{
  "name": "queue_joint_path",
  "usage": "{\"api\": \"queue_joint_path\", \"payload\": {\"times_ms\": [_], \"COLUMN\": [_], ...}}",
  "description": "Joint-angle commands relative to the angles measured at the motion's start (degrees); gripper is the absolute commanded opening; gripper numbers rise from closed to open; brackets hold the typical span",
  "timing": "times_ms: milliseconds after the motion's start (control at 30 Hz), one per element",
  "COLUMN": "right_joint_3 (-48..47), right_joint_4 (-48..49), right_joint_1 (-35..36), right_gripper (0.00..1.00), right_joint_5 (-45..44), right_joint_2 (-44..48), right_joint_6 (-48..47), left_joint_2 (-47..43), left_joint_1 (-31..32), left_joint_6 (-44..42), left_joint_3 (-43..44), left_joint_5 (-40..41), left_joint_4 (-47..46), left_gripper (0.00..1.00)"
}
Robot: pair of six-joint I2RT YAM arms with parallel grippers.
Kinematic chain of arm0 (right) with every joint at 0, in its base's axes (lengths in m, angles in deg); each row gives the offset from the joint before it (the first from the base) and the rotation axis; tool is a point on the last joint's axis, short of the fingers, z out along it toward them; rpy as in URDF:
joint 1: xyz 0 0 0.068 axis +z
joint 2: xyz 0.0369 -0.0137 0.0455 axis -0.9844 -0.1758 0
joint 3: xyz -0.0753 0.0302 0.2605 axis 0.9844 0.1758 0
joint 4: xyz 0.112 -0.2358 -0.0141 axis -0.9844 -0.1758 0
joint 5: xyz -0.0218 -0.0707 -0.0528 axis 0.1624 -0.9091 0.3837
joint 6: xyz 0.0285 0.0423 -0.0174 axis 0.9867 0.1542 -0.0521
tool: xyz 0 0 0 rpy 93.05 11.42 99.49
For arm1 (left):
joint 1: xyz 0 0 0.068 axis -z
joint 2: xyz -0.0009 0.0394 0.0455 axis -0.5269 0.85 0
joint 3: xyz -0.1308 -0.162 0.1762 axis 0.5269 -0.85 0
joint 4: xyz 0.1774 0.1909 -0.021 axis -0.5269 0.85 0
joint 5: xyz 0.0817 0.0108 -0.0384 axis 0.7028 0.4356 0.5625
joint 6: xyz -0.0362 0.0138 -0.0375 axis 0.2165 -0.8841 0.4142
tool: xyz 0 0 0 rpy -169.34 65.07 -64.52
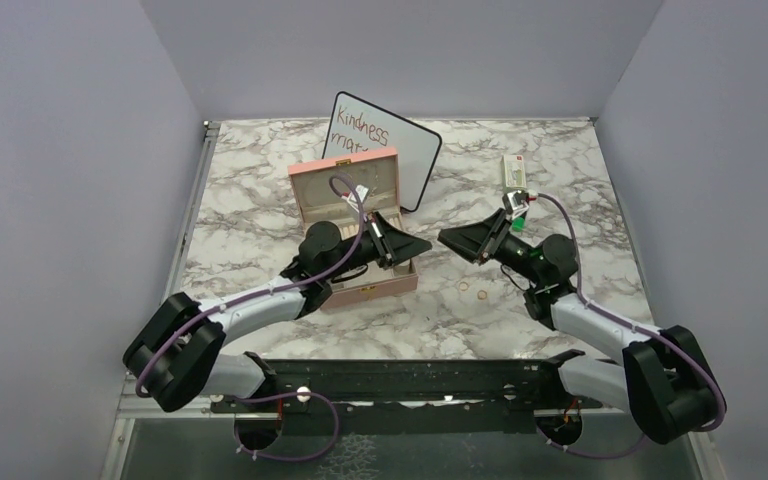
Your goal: Organize the mixed jewelry
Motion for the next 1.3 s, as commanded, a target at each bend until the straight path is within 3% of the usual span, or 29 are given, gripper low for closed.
{"api": "queue_joint_path", "payload": {"times_ms": [0,133,300,433,567,733,967,1267], "right_joint_3": [1.51,2.56,4.50,6.29,6.41,7.33,9.87,10.79], "right_joint_4": [-3.79,-8.00,-13.93,-17.55,-24.02,-28.61,-27.79,-26.21], "right_joint_1": [0.33,0.33,0.32,0.32,0.33,0.32,0.32,0.32], "right_gripper": [0.51,0.54,0.54,0.54,0.54,0.53,0.53,0.52], "right_joint_5": [-3.48,-5.48,-6.20,-6.27,-6.84,-8.31,-9.40,-9.32], "right_joint_2": [2.91,5.20,7.20,7.90,8.19,9.14,8.28,6.81], "right_joint_6": [-1.55,-3.31,-6.21,-9.90,-14.04,-16.73,-17.30,-17.57], "left_joint_2": [-5.01,-8.82,-10.20,-7.48,-3.10,3.27,11.94,18.38], "left_joint_1": [-1.10,-1.92,-2.55,-3.09,-3.20,-3.22,-3.28,-3.27], "left_joint_6": [-4.24,-11.17,-27.50,-39.44,-46.06,-50.98,-54.72,-55.57], "left_joint_3": [-1.19,1.73,13.06,22.89,30.55,37.18,44.08,49.45], "left_joint_5": [-1.87,-2.67,1.72,7.00,14.60,21.19,27.05,23.80], "left_joint_4": [6.48,22.84,56.56,78.43,92.38,102.33,108.08,107.81], "left_gripper": [0.00,0.00,0.00,0.00,0.00,0.00,0.00,0.00]}}
